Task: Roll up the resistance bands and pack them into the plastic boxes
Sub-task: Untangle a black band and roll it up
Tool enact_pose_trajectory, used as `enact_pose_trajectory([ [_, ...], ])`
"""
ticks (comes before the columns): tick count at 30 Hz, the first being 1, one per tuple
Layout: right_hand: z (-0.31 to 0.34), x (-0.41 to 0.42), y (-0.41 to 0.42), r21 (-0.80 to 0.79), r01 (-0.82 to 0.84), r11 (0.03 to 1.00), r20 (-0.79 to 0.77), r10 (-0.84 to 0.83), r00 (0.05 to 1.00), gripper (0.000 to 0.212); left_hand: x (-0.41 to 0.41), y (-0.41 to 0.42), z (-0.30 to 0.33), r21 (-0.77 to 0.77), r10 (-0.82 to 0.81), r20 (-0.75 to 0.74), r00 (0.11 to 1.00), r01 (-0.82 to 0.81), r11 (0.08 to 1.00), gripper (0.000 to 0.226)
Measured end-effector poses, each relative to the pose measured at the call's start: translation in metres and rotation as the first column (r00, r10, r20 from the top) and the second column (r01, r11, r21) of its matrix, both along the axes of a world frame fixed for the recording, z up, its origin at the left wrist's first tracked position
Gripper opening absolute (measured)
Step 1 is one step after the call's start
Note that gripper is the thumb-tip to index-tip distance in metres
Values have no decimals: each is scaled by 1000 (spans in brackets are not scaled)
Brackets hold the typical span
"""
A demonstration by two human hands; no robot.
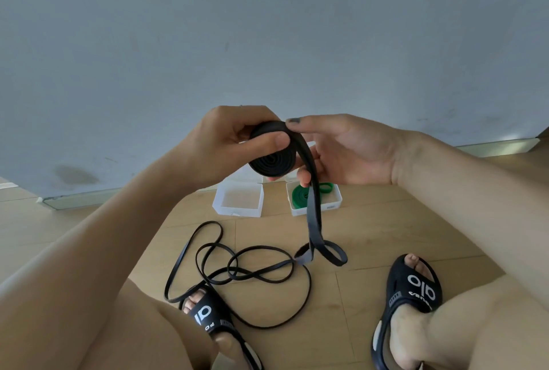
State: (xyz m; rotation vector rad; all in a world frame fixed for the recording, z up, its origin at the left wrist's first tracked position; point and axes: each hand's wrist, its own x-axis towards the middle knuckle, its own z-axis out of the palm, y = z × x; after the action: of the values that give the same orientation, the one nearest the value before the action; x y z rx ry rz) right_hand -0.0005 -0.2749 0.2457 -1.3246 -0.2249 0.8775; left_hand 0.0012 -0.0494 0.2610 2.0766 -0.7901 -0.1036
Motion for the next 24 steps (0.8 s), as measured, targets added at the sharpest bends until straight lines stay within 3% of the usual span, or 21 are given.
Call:
enact_pose_trajectory([
  [3, 1, -1, 2, -31, 67, 997, 16, -67, 998, 34, 0, 0, 0, 11, -3, 2, 1000, 3, 1000, 4],
  [7, -6, 3, 10, -235, 145, 961, 198, -99, 975, 73, 1, -2, -5, 199, -16, 82, 996, 0, 980, 16],
  [9, -6, 3, 11, -246, 152, 957, 231, -94, 968, 77, 0, -4, -4, 192, -21, 109, 994, 0, 981, 16],
  [14, 2, 0, 3, -46, -6, 999, 61, 8, 998, 47, -3, -2, 3, -7, -49, -50, 998, 48, 999, 9],
  [17, 0, 1, 2, -15, 21, 1000, 26, -21, 999, 34, -2, 1, 2, 15, -45, -63, 997, 46, 999, 8],
  [21, -7, 2, 13, -195, 150, 969, 153, -121, 981, 55, 1, 0, -3, 187, -11, 49, 999, 1, 982, 22],
  [24, -9, 1, 17, -227, 137, 964, 206, -90, 974, 78, 2, -1, -4, 188, -19, 88, 996, 3, 982, 29],
])
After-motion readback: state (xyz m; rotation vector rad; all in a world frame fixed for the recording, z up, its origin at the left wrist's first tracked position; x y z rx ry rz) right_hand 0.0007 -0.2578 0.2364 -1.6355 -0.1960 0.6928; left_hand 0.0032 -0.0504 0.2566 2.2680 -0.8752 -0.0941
